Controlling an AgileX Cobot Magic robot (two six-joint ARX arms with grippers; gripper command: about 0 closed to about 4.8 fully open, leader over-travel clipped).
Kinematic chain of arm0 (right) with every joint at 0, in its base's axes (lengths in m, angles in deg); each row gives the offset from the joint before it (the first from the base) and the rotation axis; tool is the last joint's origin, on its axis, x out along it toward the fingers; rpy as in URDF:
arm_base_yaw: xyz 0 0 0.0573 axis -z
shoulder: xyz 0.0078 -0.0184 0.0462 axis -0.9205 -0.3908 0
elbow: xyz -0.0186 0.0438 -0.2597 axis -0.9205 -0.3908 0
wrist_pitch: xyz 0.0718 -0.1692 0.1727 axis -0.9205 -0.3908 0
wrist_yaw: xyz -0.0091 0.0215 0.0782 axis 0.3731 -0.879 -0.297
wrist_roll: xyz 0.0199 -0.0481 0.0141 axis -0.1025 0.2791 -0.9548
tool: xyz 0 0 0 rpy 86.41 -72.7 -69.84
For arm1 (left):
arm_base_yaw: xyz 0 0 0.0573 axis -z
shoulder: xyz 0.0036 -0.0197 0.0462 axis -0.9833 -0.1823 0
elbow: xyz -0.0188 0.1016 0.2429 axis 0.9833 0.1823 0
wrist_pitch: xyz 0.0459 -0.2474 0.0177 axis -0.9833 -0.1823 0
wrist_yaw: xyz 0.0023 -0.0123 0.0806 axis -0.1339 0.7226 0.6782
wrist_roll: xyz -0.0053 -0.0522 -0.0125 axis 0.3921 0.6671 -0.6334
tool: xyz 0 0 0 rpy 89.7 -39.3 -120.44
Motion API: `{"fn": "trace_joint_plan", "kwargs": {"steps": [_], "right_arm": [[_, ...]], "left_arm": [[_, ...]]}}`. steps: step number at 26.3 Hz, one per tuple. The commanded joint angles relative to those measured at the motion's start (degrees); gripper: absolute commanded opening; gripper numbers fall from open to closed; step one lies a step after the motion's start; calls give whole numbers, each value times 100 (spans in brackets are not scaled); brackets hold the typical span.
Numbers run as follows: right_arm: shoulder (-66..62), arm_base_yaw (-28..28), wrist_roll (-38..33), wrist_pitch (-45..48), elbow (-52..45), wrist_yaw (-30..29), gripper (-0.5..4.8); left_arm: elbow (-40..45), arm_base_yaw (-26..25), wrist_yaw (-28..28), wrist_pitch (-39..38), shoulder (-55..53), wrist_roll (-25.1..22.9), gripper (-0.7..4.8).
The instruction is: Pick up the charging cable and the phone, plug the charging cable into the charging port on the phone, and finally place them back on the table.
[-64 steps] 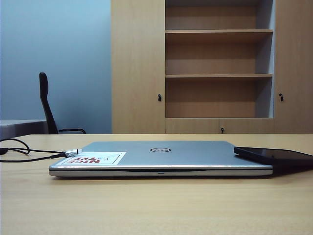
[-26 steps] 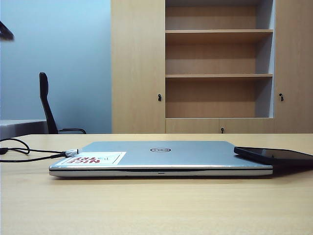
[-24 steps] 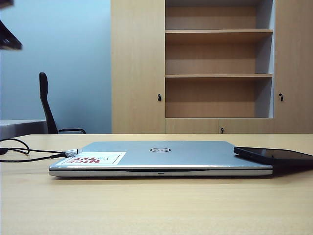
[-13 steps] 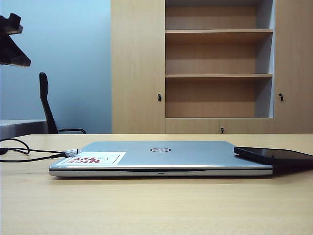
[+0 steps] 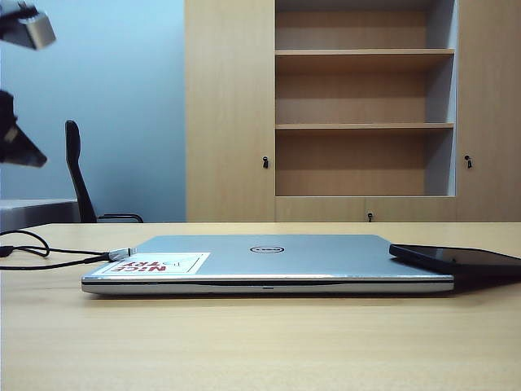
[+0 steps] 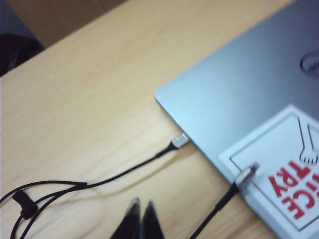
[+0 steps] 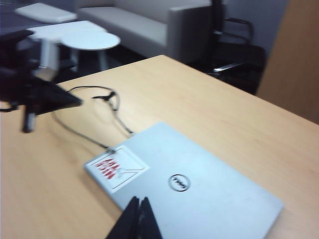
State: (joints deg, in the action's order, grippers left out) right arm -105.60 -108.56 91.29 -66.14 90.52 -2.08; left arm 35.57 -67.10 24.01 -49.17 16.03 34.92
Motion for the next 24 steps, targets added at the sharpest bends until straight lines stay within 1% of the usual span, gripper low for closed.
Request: {"fn": "trace_joint_plan", "kwargs": {"steps": [1, 5, 7, 9, 10, 13, 20, 24], "right_arm": [[20, -227, 31, -271, 31, 94, -4], [22, -337, 28, -345, 31, 153, -4], [22, -361, 28, -393, 31, 129, -4], [22, -361, 28, -485, 31, 114, -4], [22, -361, 28, -520, 31, 114, -4], [22, -361, 28, -527, 31, 111, -4], [22, -361, 22, -527, 31, 109, -4], [22, -358, 15, -527, 31, 111, -4]], "left_arm": [[-9, 9, -20, 170, -258, -164, -6], [-11, 28, -20, 273, -699, -162, -6], [-11, 197, -20, 479, -916, -166, 2], [-11, 455, -20, 656, -1095, -236, 130], [-11, 542, -20, 710, -1167, -321, 152], [-11, 551, -20, 721, -1263, -529, 153], [-9, 553, -20, 769, -1458, -1574, 154], [-9, 551, -20, 772, -1751, -1596, 157]]}}
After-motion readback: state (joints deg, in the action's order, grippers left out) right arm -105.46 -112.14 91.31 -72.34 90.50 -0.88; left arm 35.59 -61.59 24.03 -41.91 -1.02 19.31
